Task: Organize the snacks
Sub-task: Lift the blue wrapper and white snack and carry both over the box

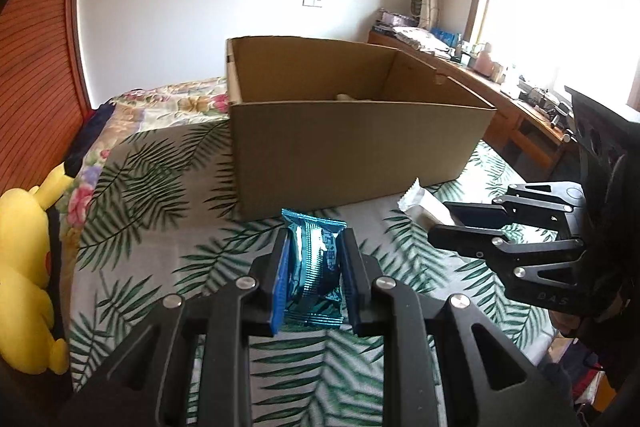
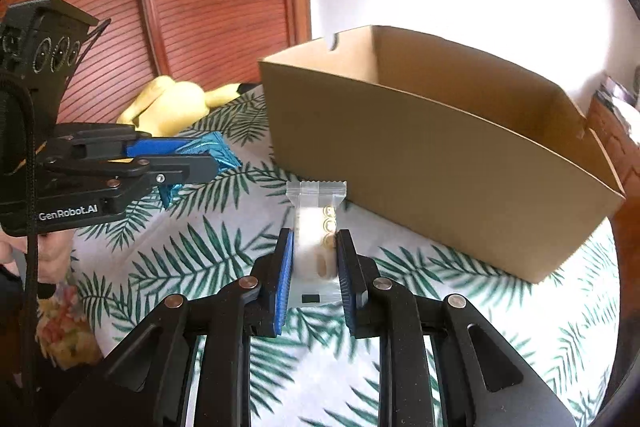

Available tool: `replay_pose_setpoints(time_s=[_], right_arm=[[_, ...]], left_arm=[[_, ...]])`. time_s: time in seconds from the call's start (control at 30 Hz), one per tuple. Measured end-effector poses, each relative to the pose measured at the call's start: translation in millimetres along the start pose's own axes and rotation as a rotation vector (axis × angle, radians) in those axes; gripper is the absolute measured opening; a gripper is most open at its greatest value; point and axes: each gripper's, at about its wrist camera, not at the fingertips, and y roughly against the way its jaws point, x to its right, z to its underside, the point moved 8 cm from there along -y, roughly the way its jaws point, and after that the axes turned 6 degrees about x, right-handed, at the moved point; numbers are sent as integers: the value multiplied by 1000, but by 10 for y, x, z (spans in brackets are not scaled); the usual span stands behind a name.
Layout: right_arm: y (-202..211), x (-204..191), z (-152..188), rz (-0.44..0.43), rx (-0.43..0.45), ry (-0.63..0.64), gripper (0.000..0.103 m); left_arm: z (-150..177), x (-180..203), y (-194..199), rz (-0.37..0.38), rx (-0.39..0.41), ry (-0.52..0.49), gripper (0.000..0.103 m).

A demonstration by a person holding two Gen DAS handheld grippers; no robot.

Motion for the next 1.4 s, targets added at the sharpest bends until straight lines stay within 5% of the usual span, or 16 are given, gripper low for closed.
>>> replay_pose_setpoints(time_s=[0.6, 1.4], right_arm=[[581, 515, -3, 87, 105, -99, 20], [578, 1003, -760, 131, 236, -96, 20]], left_arm=[[-337, 519, -16, 40, 54, -36, 21], [-1208, 535, -274, 34, 149, -89, 21]])
